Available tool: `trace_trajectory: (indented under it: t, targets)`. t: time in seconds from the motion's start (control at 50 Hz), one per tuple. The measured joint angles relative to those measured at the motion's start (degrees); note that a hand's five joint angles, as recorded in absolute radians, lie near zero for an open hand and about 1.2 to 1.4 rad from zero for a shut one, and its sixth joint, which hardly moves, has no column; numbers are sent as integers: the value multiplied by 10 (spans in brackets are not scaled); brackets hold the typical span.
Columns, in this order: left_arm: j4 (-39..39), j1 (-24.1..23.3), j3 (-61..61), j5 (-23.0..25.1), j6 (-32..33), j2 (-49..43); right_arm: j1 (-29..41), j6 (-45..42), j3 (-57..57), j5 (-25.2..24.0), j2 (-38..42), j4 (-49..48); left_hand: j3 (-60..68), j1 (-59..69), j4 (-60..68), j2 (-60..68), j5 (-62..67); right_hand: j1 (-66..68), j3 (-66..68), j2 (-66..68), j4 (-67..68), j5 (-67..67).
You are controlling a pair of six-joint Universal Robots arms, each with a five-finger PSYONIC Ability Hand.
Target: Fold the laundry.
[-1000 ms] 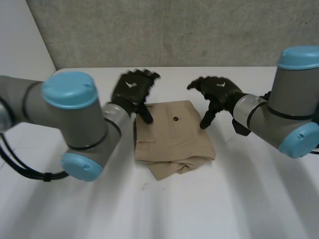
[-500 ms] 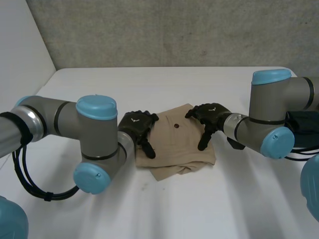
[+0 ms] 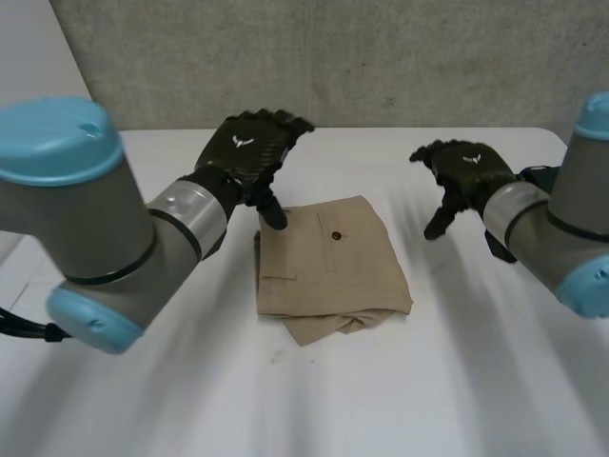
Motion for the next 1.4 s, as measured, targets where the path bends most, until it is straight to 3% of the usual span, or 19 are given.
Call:
trace_trajectory:
  t: [0.1, 0.2, 0.5, 0.96, 1.4]
  targets:
    - [-5, -1, -28, 80, -8, 50, 0, -48, 96, -50, -41, -5, 0, 0, 0, 0, 0, 0, 0, 0, 0, 0]
    - [-14, -2, -40, 107, -32, 76, 6, -123, 176, -100, -60, -27, 0, 0, 0, 0, 0, 0, 0, 0, 0, 0]
    - [-23, -4, -40, 105, -72, 87, 43, -166, 233, -114, -3, -179, 0, 0, 0, 0, 0, 0, 0, 0, 0, 0]
    - [-23, -5, -41, 104, -71, 88, 89, -169, 153, -103, 92, -207, 0, 0, 0, 0, 0, 2, 5, 3, 2, 1]
    - [-25, -1, -44, 104, -71, 87, 91, -171, 93, -103, 117, -207, 0, 0, 0, 0, 0, 301, 377, 375, 373, 331]
